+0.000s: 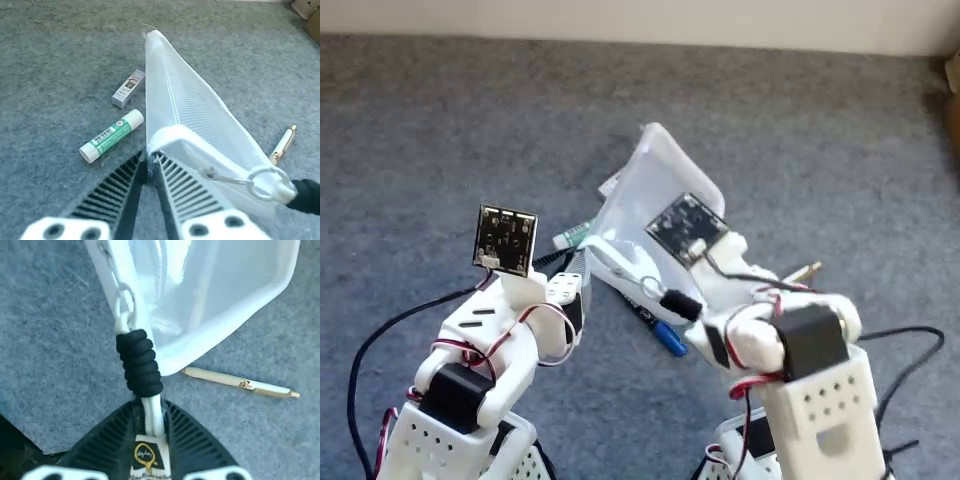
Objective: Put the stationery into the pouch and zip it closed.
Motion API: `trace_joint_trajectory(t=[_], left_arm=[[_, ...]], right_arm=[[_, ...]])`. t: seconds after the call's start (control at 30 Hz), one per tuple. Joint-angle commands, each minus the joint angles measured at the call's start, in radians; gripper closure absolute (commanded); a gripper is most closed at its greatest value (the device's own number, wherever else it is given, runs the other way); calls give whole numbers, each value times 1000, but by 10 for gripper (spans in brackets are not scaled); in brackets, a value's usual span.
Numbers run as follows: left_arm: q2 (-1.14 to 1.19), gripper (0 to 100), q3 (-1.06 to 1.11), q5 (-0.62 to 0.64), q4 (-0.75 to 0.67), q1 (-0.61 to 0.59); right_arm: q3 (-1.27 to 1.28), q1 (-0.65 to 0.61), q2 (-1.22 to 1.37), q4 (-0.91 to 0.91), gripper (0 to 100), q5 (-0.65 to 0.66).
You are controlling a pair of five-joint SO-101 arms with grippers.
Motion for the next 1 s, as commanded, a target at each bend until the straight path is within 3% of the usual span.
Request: trace_joint_trajectory(t=[0.0,0.13,0.53,0.97], left_arm=[[-5,993,-15,-8,-18,-27],[-12,993,-15,-8,-17,-31],[-13,993,-15,-8,-17,-84],[-13,993,-15,-8,-17,-84]], right_arm=[[54,25,-82,19,993,17],[77,47,-93,19,993,15],[71,374,-93,18,993,135],[70,538,-94,18,993,138]])
